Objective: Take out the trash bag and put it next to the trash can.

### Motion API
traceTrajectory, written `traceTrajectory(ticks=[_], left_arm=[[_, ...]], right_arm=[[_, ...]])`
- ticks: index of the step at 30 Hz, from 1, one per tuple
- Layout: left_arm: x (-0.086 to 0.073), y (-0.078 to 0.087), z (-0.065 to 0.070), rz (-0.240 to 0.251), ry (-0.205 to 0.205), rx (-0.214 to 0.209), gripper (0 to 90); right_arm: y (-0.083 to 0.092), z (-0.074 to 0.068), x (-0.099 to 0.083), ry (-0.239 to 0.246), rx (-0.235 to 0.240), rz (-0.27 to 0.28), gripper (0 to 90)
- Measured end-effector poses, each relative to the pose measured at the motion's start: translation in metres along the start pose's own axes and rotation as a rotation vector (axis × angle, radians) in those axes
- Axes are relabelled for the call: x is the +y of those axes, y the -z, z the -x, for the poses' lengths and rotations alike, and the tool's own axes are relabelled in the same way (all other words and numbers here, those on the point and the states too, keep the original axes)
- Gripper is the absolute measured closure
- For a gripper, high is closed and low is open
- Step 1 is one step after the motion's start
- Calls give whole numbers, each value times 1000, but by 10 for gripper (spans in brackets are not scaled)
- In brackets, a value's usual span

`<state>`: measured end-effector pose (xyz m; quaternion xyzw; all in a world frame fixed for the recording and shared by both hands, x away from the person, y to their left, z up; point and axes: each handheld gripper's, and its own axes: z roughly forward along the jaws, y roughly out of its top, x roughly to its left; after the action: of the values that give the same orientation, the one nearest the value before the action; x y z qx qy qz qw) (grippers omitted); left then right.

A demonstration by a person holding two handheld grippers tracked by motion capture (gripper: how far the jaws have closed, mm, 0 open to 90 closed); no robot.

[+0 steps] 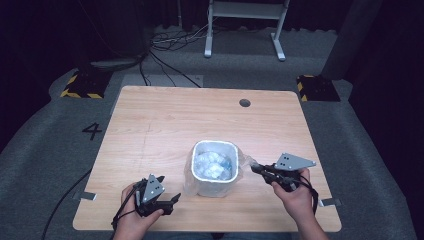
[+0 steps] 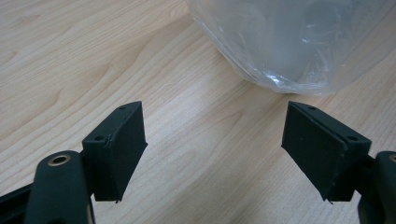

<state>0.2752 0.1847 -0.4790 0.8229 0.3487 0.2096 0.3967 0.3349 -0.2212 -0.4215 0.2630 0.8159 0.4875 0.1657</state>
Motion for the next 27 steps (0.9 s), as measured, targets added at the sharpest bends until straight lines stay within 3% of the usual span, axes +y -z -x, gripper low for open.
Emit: traceTrajectory(ticks=[16, 27], left_arm=[[-7, 10, -5, 0, 32, 17, 211], [-5, 8, -3, -4, 20, 11, 210]], right_arm=[[14, -1, 49, 93, -35, 87, 880], [7, -18, 98, 153, -5, 153, 883]])
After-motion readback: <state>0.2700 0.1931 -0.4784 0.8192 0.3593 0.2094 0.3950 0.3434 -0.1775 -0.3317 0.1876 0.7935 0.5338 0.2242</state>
